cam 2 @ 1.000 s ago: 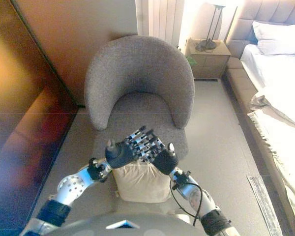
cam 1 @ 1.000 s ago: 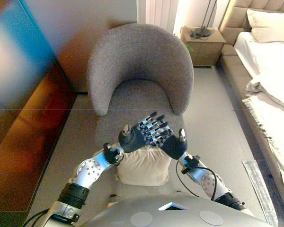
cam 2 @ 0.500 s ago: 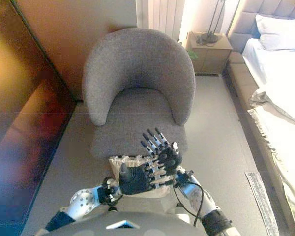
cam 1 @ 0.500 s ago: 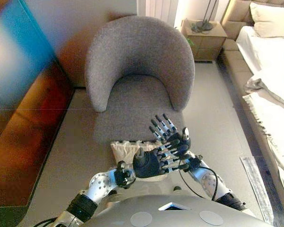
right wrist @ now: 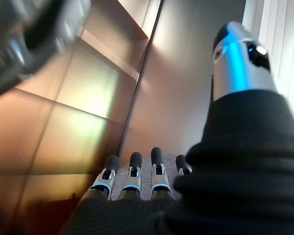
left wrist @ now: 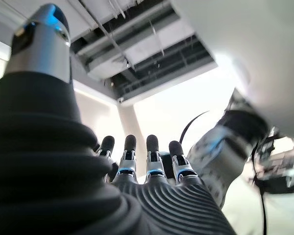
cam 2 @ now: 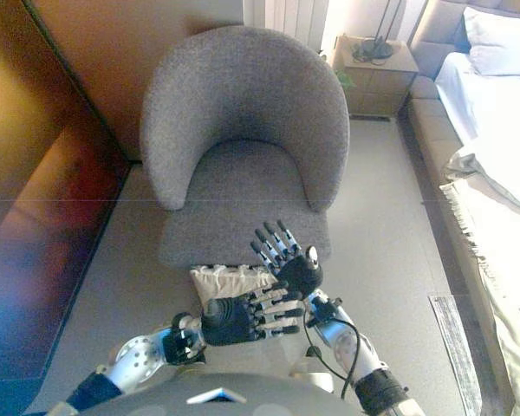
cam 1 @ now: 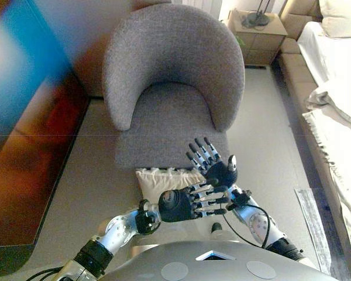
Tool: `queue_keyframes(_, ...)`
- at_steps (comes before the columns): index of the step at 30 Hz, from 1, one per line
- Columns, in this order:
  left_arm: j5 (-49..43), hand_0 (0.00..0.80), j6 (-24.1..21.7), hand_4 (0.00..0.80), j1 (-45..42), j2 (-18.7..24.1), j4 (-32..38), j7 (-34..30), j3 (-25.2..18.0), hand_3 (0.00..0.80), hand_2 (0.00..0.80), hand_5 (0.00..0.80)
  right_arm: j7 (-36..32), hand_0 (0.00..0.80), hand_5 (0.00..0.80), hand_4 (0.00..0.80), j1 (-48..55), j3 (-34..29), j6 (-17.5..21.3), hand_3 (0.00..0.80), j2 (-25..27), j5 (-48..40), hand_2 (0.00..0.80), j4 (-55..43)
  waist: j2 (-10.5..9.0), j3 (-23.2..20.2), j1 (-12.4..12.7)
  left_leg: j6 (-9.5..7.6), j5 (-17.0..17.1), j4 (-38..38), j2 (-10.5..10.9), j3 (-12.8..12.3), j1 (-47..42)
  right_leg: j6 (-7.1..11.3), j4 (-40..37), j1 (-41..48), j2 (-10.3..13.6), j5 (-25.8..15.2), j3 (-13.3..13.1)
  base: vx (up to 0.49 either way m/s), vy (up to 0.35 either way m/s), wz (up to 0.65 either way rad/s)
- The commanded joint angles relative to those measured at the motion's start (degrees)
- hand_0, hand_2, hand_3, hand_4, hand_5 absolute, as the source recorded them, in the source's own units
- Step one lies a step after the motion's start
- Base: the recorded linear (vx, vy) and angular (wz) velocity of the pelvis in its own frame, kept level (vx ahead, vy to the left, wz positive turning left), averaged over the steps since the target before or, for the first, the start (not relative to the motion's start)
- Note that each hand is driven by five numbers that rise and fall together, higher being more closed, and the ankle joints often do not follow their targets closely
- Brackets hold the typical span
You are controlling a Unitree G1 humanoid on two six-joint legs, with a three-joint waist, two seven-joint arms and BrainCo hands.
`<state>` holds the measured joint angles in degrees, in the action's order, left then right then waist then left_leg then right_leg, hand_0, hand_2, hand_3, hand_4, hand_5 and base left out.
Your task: Pick up the cushion and take it to the sofa
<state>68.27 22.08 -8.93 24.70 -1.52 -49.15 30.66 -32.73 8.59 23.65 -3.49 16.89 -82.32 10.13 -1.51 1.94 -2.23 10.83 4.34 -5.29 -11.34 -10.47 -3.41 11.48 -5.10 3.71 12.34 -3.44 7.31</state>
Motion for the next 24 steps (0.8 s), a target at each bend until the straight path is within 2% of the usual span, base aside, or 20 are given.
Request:
queue_keyframes(1,-2.9,0.0,-13.4,0.0,1.8,-1.0,-1.5,11.0,-4.1,0.0,0.0,0.0,6.9,0.0,0.0,0.0,-3.0,-2.5,5.7,0.0,-0.1,6.8,0.0,-3.6,0.27,0.4,0.7,-3.44,-1.4,0.3,0.0,0.5,1.6,1.34,1.2,-0.2,1.9,0.5,3.6,0.0,0.0,0.0)
queue_keyframes(2,-7.9,0.0,-19.9,0.0,1.1,-0.7,-2.2,17.7,-7.6,0.0,0.0,0.0,10.1,0.0,0.0,0.0,-2.2,-4.3,6.8,0.0,-0.2,10.7,0.0,-3.2,0.24,0.5,0.9,-3.6,-1.4,0.3,0.1,0.7,1.6,1.31,1.1,-0.1,1.9,0.4,3.6,0.0,0.0,0.0)
queue_keyframes(4,-13.4,0.0,-24.7,0.0,-0.1,-0.7,-2.3,26.4,-12.1,0.0,0.0,0.0,13.5,0.0,0.0,0.0,-1.2,-6.1,8.2,0.0,-0.3,15.8,0.0,-3.6,0.25,0.6,1.3,-3.76,-1.3,0.3,0.2,0.9,1.5,1.16,1.0,0.1,1.8,0.5,3.6,0.02,0.039,0.0)
queue_keyframes(7,-22.8,0.0,-28.4,0.0,-0.9,-0.5,-3.3,37.6,-18.4,0.0,0.0,0.0,19.7,0.0,0.0,0.0,-0.6,-8.2,11.4,0.0,0.1,25.6,0.0,-3.1,0.12,1.0,2.0,-3.83,-1.2,0.4,0.4,1.4,1.5,0.9,1.1,0.7,1.9,0.7,3.7,0.011,0.036,0.0)
queue_keyframes(10,-29.0,0.0,-29.8,0.0,-0.9,-0.3,-4.6,42.4,-21.3,0.0,0.0,0.0,24.3,0.0,0.0,0.0,-1.4,-9.6,12.3,0.0,0.8,30.0,0.0,-1.9,-0.03,1.6,2.5,-3.87,-1.3,1.4,0.5,2.0,1.7,0.57,1.8,0.9,2.0,1.0,3.4,0.008,0.018,0.02)
queue_keyframes(17,-27.0,0.0,-30.5,0.0,-0.1,-1.0,-6.1,45.7,-24.9,0.0,0.0,0.0,25.7,0.0,0.0,0.0,-2.5,-10.7,11.7,0.0,1.4,32.5,0.0,-0.9,-0.32,2.9,2.9,-3.67,-2.6,5.7,0.6,2.8,3.5,0.28,2.9,0.9,2.6,1.5,2.2,0.017,0.026,0.03)
queue_keyframes(24,-26.4,0.0,-31.5,0.0,-1.7,-1.6,-5.3,46.0,-26.5,0.0,0.0,0.0,23.0,0.0,0.0,0.0,-1.2,-12.2,10.3,0.0,1.6,33.0,0.0,-0.6,-0.6,3.6,3.0,-3.22,-4.2,9.8,0.4,3.5,4.9,0.36,3.8,1.0,2.8,2.0,1.1,0.029,0.049,0.0)
